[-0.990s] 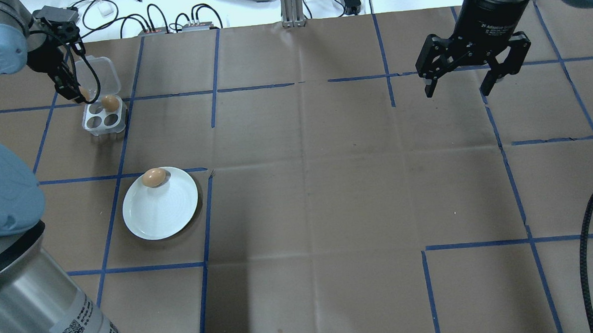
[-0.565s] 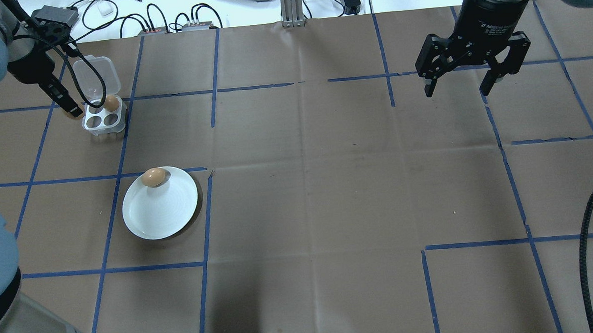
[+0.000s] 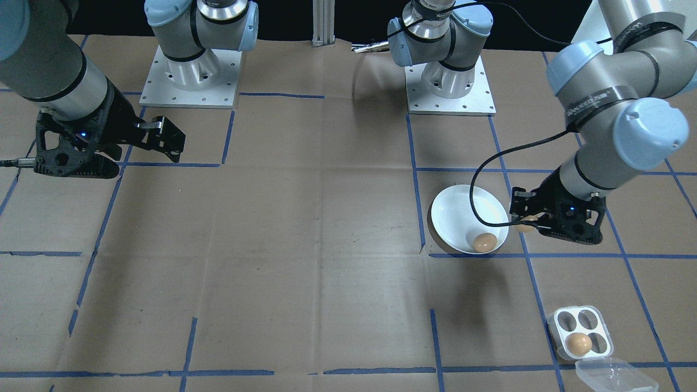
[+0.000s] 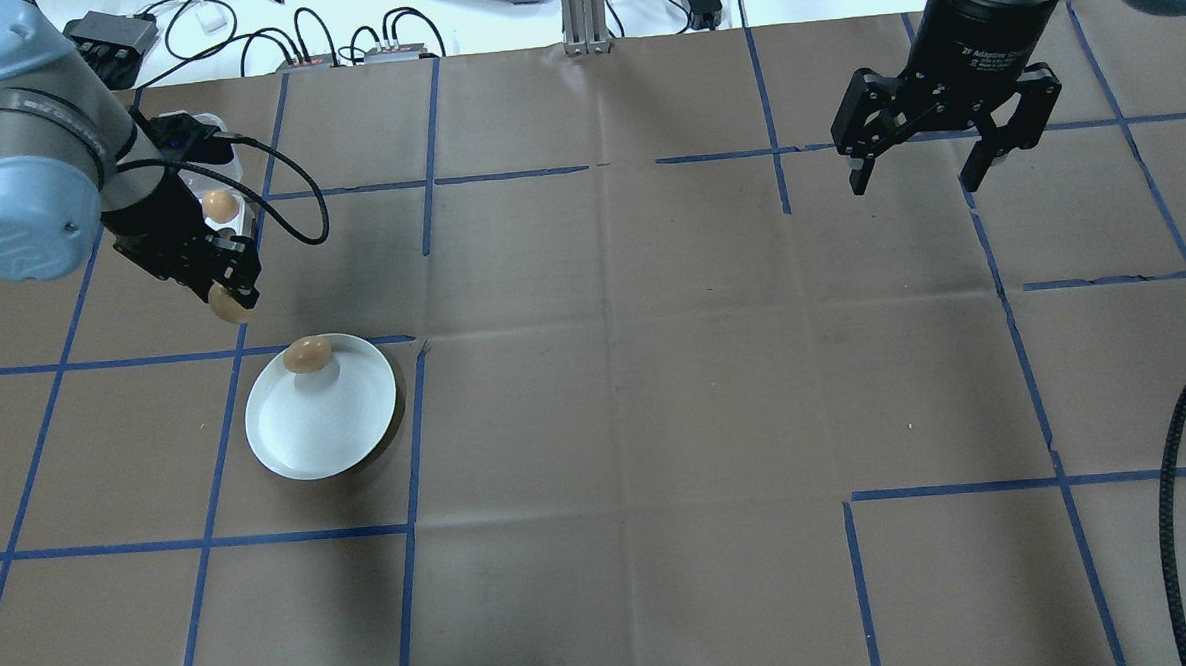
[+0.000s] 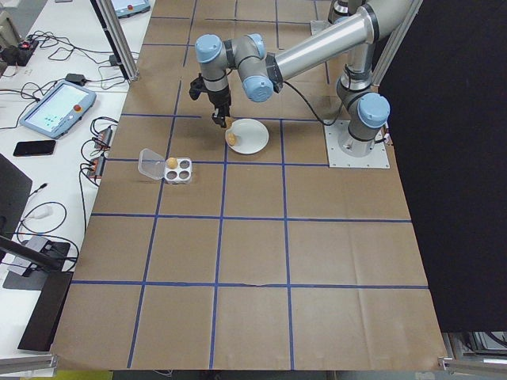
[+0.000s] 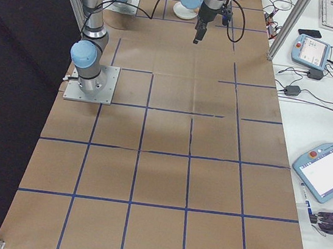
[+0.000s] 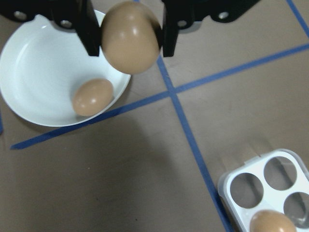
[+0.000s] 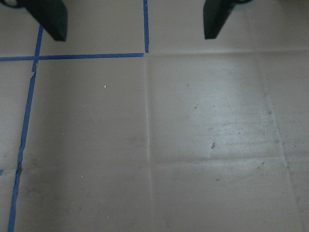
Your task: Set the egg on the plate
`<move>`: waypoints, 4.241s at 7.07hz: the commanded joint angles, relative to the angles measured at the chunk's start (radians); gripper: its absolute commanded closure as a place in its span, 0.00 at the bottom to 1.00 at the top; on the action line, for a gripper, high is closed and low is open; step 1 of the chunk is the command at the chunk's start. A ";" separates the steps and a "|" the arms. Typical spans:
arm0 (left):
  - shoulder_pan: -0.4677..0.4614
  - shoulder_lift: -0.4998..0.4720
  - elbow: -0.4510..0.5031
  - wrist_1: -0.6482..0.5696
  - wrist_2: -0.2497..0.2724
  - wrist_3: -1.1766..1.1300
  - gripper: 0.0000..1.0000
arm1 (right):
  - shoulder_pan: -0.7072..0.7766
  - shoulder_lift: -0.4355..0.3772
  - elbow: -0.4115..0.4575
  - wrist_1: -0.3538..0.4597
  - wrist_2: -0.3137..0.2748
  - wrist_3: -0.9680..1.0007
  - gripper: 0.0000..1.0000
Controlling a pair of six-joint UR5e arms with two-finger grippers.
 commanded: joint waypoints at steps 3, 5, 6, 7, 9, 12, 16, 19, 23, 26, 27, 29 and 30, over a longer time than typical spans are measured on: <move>-0.059 -0.047 -0.206 0.280 -0.038 -0.257 0.67 | 0.000 0.000 0.000 0.000 0.000 0.000 0.00; -0.059 -0.052 -0.217 0.284 -0.039 -0.271 0.61 | 0.000 0.000 0.000 0.000 0.000 0.000 0.00; -0.059 -0.053 -0.217 0.284 -0.050 -0.270 0.48 | 0.000 0.000 0.000 0.000 0.000 0.000 0.00; -0.059 -0.052 -0.219 0.284 -0.050 -0.271 0.10 | 0.000 0.000 0.000 0.000 0.000 0.000 0.00; -0.059 -0.037 -0.206 0.283 -0.048 -0.270 0.00 | 0.000 0.000 0.000 0.000 0.000 0.000 0.00; -0.056 0.044 -0.176 0.263 -0.047 -0.271 0.00 | 0.000 0.000 0.002 0.000 0.000 0.000 0.00; -0.028 0.080 -0.020 0.093 -0.047 -0.291 0.00 | 0.000 0.000 0.000 0.000 0.000 0.000 0.00; 0.024 -0.111 0.279 -0.050 -0.045 -0.252 0.00 | 0.000 0.000 0.000 0.000 0.000 0.000 0.00; 0.113 -0.384 0.586 -0.060 -0.050 -0.097 0.00 | 0.000 0.000 0.000 0.000 0.000 0.000 0.00; 0.110 -0.502 0.575 0.095 -0.045 -0.041 0.00 | 0.000 0.000 0.000 0.000 0.000 0.000 0.00; 0.110 -0.527 0.573 0.095 -0.042 -0.038 0.00 | 0.000 0.000 0.000 0.000 0.000 0.000 0.00; 0.113 -0.567 0.584 0.098 -0.038 0.003 0.02 | 0.000 0.000 0.000 0.000 0.000 0.000 0.00; 0.115 -0.573 0.591 0.098 -0.038 0.014 0.07 | 0.000 0.000 0.000 0.000 0.000 0.000 0.00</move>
